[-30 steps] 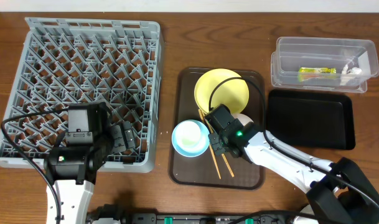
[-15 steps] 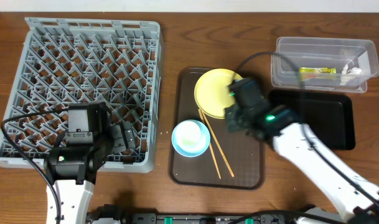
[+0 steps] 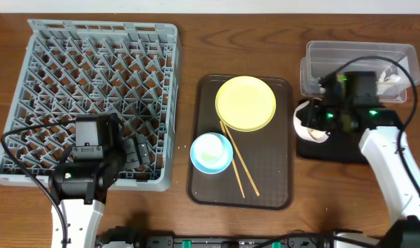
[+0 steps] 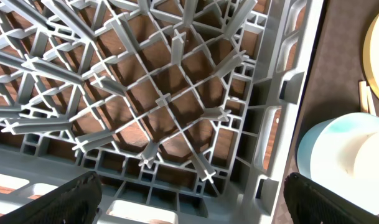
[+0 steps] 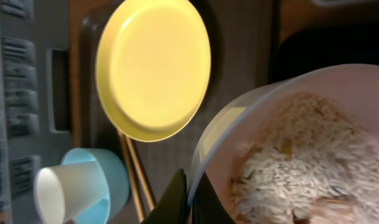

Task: Sort waste into correct bins and load items into the dishwasher
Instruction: 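Tip the pink bowl over the black tray to dump the rice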

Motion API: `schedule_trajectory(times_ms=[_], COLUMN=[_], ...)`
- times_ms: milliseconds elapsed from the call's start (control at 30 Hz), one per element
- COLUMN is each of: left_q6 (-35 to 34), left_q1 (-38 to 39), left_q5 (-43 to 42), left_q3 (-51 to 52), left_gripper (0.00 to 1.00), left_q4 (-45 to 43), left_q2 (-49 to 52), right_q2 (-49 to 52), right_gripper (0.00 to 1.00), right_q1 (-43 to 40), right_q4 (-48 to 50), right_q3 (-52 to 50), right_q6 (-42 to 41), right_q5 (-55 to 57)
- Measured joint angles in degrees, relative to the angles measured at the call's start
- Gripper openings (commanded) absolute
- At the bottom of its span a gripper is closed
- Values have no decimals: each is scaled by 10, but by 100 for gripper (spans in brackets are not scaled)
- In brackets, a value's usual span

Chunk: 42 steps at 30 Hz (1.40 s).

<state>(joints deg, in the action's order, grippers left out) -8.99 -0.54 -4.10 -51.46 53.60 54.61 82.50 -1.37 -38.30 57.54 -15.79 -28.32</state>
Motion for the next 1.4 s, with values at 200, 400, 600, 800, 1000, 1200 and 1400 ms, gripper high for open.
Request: schedule_trajectory(times_ms=[200,400,600,800,1000,1200,1400], left_q6=[0,0,0,0,0,0,0], left_q1=[0,0,0,0,0,0,0], left_q5=[0,0,0,0,0,0,0], left_q3=[0,0,0,0,0,0,0], left_gripper=[95,95,95,95,95,95,95], left_q4=[0,0,0,0,0,0,0], left_q2=[0,0,0,0,0,0,0], right_q2=[31,67,99,139,178,188,188], right_gripper=[1,1,1,1,1,1,1], right_q1=[-69,-136,-198,-257,-296,-342,-397], right_q4=[59,105,133,140,162,169,229], right_q3=[-50,-85,-90,-90,-91,-91,-93], right_q6=[15,17,18,18,18,3,-62], right_q5=[-109,-206,-306,-427,-528,-571,-583])
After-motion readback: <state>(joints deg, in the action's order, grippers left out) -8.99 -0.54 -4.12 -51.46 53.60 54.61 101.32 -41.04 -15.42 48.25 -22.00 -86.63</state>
